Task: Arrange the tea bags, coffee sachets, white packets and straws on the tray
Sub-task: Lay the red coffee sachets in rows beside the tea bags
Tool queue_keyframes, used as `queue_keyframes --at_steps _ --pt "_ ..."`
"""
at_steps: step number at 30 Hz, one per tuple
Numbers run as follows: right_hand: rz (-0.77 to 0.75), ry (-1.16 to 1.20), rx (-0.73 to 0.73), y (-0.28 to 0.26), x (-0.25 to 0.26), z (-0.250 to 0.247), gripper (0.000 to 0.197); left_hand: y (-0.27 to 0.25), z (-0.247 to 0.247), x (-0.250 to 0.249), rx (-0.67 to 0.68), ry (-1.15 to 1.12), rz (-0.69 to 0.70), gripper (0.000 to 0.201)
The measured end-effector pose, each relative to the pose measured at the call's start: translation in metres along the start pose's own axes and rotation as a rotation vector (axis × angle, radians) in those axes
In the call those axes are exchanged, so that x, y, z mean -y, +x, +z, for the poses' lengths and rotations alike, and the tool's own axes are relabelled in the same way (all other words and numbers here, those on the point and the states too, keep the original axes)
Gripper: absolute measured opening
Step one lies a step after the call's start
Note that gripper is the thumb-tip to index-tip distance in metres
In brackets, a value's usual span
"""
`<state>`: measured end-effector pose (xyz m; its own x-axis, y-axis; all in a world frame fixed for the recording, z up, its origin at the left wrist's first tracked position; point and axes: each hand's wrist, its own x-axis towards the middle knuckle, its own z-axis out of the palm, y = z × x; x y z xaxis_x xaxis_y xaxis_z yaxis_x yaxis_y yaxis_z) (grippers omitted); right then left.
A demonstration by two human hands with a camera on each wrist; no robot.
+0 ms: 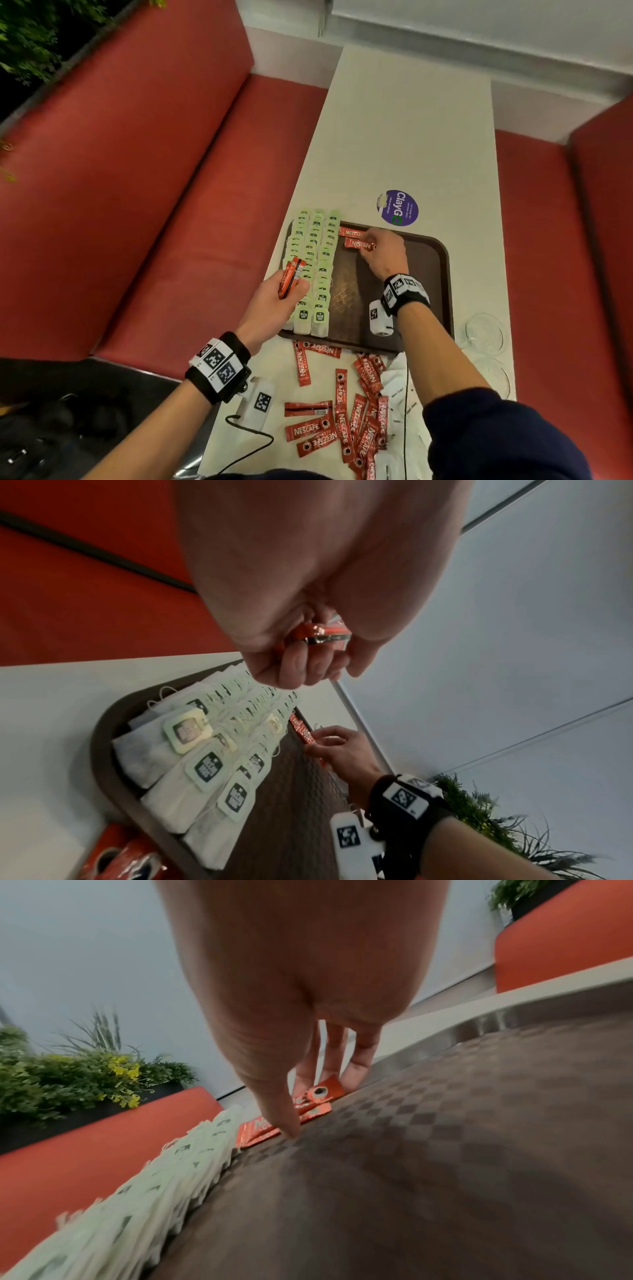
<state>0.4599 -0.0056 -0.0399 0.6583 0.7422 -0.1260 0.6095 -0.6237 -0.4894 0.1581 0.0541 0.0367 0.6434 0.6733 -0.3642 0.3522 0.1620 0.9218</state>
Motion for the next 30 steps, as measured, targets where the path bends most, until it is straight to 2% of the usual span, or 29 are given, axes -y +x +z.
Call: queue_keyframes --at_steps 8,18,25,30 --pt "0.012 0.031 0.035 0.040 0.004 0.020 0.031 -0.002 -0.008 0.003 -0.029 0.010 -0.028 0.025" --pt "0.048 0.048 -0.017 0.033 0.001 0.022 0.026 -0.004 -0.002 -0.004 -0.031 0.019 -0.028 0.020" --pt "0.057 0.019 -0.053 0.032 0.004 0.023 0.026 -0.007 -0.001 -0.005 -0.001 -0.011 -0.032 0.024" --pt "0.063 -0.002 -0.050 0.028 0.007 0.023 0.027 -0.007 0.002 -0.010 0.056 -0.168 -0.095 0.019"
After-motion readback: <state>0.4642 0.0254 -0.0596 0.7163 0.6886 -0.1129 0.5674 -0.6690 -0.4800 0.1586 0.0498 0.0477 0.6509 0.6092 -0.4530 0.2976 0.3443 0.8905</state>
